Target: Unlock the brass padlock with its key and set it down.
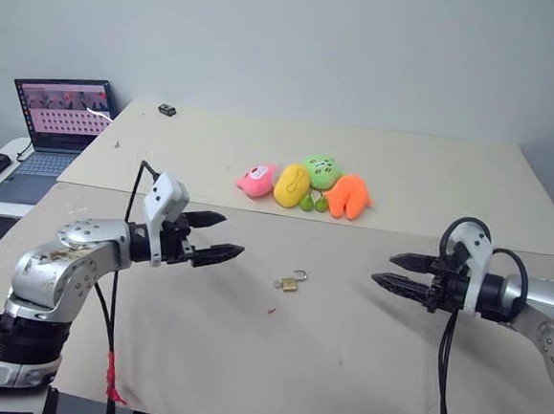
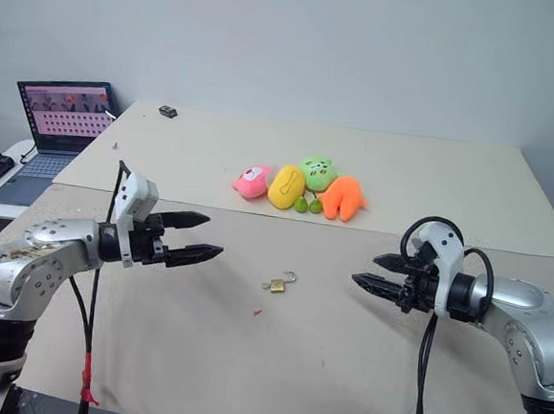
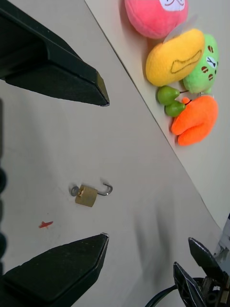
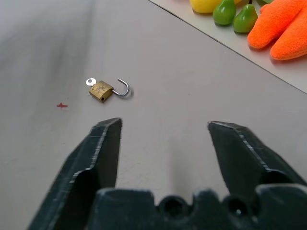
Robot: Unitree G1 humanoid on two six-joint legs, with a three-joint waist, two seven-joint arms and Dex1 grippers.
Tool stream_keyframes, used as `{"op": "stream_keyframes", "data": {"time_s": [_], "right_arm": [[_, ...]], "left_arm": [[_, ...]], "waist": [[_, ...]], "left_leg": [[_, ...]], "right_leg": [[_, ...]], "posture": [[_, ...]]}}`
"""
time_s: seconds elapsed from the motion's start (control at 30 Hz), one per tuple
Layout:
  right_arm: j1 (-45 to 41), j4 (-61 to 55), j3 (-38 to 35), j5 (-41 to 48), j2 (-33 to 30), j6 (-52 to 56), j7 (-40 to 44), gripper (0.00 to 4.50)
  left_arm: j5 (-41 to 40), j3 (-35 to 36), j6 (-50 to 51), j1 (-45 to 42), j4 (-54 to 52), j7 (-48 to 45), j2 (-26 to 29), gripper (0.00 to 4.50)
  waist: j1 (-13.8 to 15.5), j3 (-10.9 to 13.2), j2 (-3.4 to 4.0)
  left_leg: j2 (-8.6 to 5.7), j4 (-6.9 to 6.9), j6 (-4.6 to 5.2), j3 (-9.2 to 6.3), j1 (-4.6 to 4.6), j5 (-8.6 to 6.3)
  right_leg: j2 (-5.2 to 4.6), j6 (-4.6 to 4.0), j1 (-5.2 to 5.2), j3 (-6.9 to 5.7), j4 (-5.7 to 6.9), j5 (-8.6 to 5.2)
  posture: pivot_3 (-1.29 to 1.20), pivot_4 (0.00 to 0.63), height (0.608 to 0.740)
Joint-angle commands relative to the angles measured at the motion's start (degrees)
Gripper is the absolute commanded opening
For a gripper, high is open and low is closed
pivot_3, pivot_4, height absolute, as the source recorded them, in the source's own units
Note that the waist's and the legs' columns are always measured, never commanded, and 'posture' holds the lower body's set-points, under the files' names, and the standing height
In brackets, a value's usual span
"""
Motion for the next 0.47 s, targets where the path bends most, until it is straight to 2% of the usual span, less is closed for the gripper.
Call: {"op": "stream_keyframes", "data": {"time_s": [0.03, 0.17, 0.27, 0.47], "right_arm": [[1.3, -2.9, -3.9, 2.1, -1.8, 1.1, 0.7, 4.47], [3.8, -4.4, -4.9, 2.4, -2.6, 1.4, 0.6, 4.47], [5.3, -5.2, -4.8, 0.3, -3.5, -0.7, 0.6, 4.47], [4.2, -4.6, -4.6, -0.2, -2.6, -1.8, -0.9, 4.47]], "left_arm": [[-1.8, 1.1, 0.4, -0.9, -2.0, -0.6, 0.3, 4.50], [-1.0, 1.0, -0.9, 0.2, -1.1, -2.3, 2.0, 4.50], [5.0, -1.3, -5.7, 1.2, -0.3, -0.9, 2.9, 4.50], [9.0, -3.3, -10.1, 2.0, 0.9, -2.8, 3.6, 4.50]], "waist": [[0.0, 0.0, -0.01], [0.0, 0.0, -0.01], [-0.1, 0.0, 0.00], [-0.1, 0.0, -0.01]], "left_leg": [[0.00, 0.00, 0.00, 0.00, -0.01, 0.00], [0.01, -0.03, 0.02, -0.02, 0.01, -0.01], [0.02, -0.03, 0.02, -0.02, 0.05, -0.01], [0.02, 0.03, 0.01, 0.02, 0.10, 0.00]], "right_leg": [[0.01, 0.00, 0.00, -0.01, 0.00, 0.00], [0.02, 0.00, 0.01, -0.01, -0.03, 0.00], [0.05, 0.00, 0.01, 0.00, -0.14, 0.00], [0.05, 0.01, 0.05, 0.02, -0.17, -0.01]], "posture": [[0.00, 0.150, 0.644], [0.00, 0.150, 0.644], [0.00, 0.150, 0.644], [0.00, 0.150, 0.644]]}}
